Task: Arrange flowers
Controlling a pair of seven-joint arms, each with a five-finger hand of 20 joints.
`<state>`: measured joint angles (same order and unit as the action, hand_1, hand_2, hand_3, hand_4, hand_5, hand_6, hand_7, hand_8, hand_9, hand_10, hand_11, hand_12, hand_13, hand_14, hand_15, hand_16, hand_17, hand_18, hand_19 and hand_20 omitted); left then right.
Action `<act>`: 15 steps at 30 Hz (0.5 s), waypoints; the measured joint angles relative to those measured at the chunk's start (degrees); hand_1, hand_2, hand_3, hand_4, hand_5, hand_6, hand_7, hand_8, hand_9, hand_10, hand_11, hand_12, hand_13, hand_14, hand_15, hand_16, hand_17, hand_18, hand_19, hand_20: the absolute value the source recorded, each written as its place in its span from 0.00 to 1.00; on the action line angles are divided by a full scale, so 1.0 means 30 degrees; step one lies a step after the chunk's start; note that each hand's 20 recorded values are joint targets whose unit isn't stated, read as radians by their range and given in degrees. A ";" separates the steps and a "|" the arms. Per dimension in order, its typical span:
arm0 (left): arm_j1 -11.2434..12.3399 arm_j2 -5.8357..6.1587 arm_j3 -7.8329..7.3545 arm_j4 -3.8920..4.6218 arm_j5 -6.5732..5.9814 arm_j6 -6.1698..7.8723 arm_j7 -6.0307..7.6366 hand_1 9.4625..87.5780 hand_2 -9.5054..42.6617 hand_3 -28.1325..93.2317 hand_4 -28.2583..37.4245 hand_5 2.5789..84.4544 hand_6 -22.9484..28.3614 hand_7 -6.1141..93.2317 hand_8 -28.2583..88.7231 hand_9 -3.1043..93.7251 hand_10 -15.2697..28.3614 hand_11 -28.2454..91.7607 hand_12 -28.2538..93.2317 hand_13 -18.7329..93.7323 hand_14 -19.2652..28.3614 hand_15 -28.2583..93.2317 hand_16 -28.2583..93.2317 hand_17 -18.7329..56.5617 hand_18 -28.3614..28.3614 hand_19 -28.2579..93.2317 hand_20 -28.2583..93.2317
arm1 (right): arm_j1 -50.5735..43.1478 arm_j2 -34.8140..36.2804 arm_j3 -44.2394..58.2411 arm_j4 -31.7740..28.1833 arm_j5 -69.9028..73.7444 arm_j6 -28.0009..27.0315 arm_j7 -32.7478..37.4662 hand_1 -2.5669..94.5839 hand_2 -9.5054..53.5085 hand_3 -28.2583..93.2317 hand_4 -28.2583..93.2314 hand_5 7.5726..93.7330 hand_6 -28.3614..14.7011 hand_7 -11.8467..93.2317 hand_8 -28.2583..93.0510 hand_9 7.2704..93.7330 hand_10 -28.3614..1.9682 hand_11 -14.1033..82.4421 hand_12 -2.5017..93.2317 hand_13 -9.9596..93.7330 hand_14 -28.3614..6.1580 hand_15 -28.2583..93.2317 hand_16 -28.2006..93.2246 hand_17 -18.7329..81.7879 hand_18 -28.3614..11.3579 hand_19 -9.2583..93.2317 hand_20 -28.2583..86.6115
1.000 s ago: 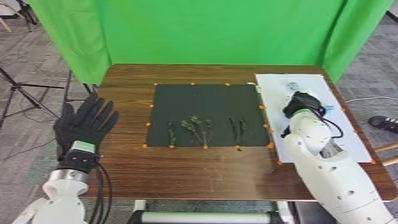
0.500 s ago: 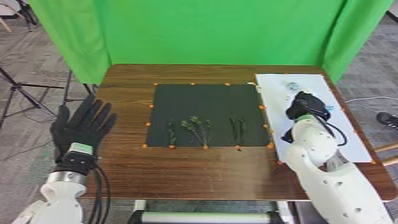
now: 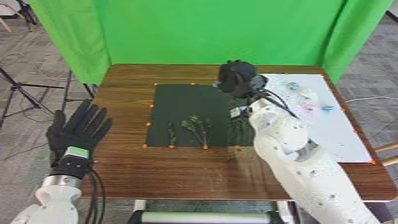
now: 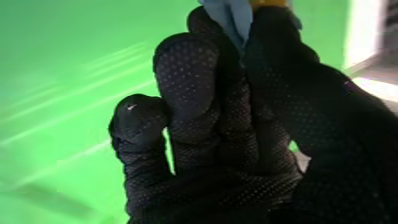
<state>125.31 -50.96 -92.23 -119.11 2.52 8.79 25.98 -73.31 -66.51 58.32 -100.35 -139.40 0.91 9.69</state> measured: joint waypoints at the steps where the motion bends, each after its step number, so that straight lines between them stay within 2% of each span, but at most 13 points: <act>1: -0.0007 0.0000 0.0000 0.0012 0.0000 0.0003 0.0002 0.17 0.48 0.81 0.00 0.42 0.59 0.18 0.17 0.36 0.64 0.39 0.32 0.36 0.68 0.48 0.18 0.18 0.73 0.50 0.31 | 0.0338 -0.0366 -0.0396 0.0310 -0.0230 -0.0644 -0.0541 0.62 0.00 0.85 0.00 0.72 0.62 0.50 0.29 0.87 0.67 0.26 0.46 0.82 0.68 0.66 0.55 0.60 0.24 0.99 0.59; 4: -0.0038 0.0001 0.0039 0.0020 0.0000 0.0013 0.0004 0.17 0.48 0.81 0.00 0.42 0.59 0.18 0.17 0.36 0.64 0.39 0.32 0.36 0.68 0.48 0.18 0.18 0.73 0.50 0.31 | 0.1068 -0.1297 -0.1717 0.0876 -0.0908 -0.2368 -0.1382 0.62 0.00 0.85 0.00 0.72 0.62 0.50 0.28 0.87 0.67 0.26 0.46 0.82 0.68 0.66 0.56 0.60 0.23 0.99 0.59; 9: -0.0311 0.0005 0.0353 0.0140 0.0011 0.0045 -0.0133 0.17 0.48 0.81 0.00 0.43 0.59 0.18 0.17 0.37 0.64 0.39 0.32 0.36 0.68 0.49 0.18 0.18 0.73 0.50 0.31 | 0.1632 -0.2299 -0.3951 0.1740 -0.2275 -0.2619 -0.1771 0.62 0.00 0.85 0.00 0.71 0.63 0.50 0.28 0.87 0.67 0.26 0.46 0.82 0.68 0.65 0.56 0.60 0.23 0.99 0.59; 15: -0.1437 0.0073 0.1411 0.0619 0.0151 0.0049 -0.0468 0.18 0.48 0.81 0.00 0.43 0.59 0.18 0.17 0.37 0.64 0.39 0.32 0.36 0.68 0.49 0.18 0.18 0.73 0.50 0.31 | 0.1724 -0.3249 -0.5093 0.2925 -0.5159 -0.2399 -0.1725 0.62 0.00 0.85 0.00 0.71 0.63 0.51 0.28 0.87 0.67 0.26 0.45 0.82 0.67 0.65 0.56 0.60 0.22 0.98 0.59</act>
<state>121.00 -50.75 -87.99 -117.25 2.97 8.93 24.58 -68.14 -76.26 43.04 -91.58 -154.88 -6.29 4.52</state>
